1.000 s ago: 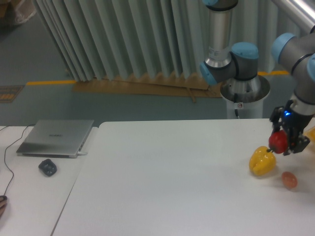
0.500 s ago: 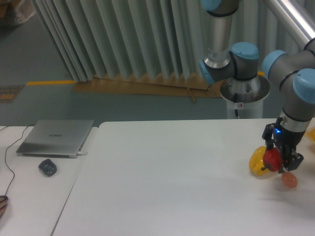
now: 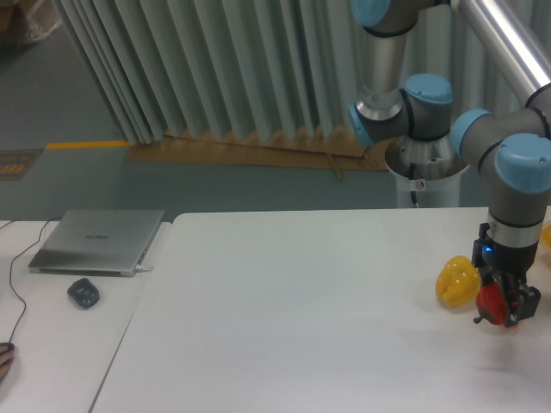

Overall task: Place the red pepper on the table
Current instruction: 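Lower the held red pepper onto the table near the egg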

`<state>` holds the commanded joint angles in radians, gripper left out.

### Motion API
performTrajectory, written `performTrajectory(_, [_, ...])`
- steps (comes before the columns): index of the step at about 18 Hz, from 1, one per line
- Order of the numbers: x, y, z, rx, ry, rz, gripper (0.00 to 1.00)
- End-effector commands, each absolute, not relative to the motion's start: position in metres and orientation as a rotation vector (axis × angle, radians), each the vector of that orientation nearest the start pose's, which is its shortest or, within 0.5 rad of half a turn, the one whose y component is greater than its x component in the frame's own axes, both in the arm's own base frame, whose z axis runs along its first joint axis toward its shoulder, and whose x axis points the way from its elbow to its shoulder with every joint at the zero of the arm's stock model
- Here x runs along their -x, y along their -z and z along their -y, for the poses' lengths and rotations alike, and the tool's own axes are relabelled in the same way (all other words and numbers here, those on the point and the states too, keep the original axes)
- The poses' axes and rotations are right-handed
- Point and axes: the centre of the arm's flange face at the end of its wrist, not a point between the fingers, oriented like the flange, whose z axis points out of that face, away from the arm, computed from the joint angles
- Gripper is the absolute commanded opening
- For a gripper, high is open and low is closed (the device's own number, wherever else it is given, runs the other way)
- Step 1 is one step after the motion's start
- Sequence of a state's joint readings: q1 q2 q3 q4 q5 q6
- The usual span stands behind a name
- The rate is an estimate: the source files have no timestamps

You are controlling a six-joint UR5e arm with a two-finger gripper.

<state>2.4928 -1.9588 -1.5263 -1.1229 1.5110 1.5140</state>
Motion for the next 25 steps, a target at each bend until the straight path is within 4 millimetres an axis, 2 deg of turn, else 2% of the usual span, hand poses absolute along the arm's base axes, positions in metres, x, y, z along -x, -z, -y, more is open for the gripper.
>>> performTrajectory(2, [0.424, -0.329, -0.5, 2.911, -0.103, -0.914, 0.52])
performTrajectory(5, [0.417, -0.308, -0.509, 2.89, -0.054, -1.029, 0.52])
performTrajectory(8, [0.418, -0.293, -0.512, 2.893, -0.011, -1.036, 0.52])
performTrajectory(19, [0.399, -0.272, -0.51, 2.893, 0.058, -1.069, 0.53])
performTrajectory(20, [0.399, -0.273, -0.51, 2.89, 0.056, -1.076, 0.69])
performTrajectory(21, [0.399, -0.274, -0.51, 2.889, 0.053, -1.078, 0.94])
performTrajectory(23, [0.399, -0.274, -0.51, 2.887, 0.051, -1.08, 1.0])
performTrajectory(25, [0.4, -0.274, -0.511, 2.886, 0.052, -1.08, 1.0])
